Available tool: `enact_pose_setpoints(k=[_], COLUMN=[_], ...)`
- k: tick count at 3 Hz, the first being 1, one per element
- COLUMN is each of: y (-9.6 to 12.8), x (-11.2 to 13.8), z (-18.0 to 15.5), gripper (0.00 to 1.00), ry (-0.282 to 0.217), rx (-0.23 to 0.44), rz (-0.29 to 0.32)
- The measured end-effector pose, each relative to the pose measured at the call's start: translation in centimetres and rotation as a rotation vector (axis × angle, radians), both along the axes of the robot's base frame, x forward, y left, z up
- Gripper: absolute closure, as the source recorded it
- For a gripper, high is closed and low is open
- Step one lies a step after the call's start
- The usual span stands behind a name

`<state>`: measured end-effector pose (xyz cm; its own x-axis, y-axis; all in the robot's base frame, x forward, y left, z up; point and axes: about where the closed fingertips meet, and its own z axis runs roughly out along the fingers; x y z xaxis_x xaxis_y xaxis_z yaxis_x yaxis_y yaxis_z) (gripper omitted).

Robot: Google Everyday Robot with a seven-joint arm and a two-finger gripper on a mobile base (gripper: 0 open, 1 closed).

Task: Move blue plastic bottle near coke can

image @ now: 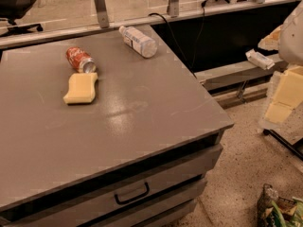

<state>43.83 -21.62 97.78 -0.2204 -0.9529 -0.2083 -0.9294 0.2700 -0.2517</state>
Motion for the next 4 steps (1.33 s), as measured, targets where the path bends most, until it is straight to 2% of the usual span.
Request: enact_pose_setpoints(k=[1,2,3,4], y=[0.0,0.2,0.3,1.9], x=[0.0,3.0,9.9,18.3], z=[0.0,0.8,0.6,-2.4], gripper=[0.00,0.00,0.00,0.00], ry=[0.000,-0.048,-0.072,-0.020], rx=[0.000,0.068,0.102,0.075], rz=[0.000,-0.014,-0.029,-0.025])
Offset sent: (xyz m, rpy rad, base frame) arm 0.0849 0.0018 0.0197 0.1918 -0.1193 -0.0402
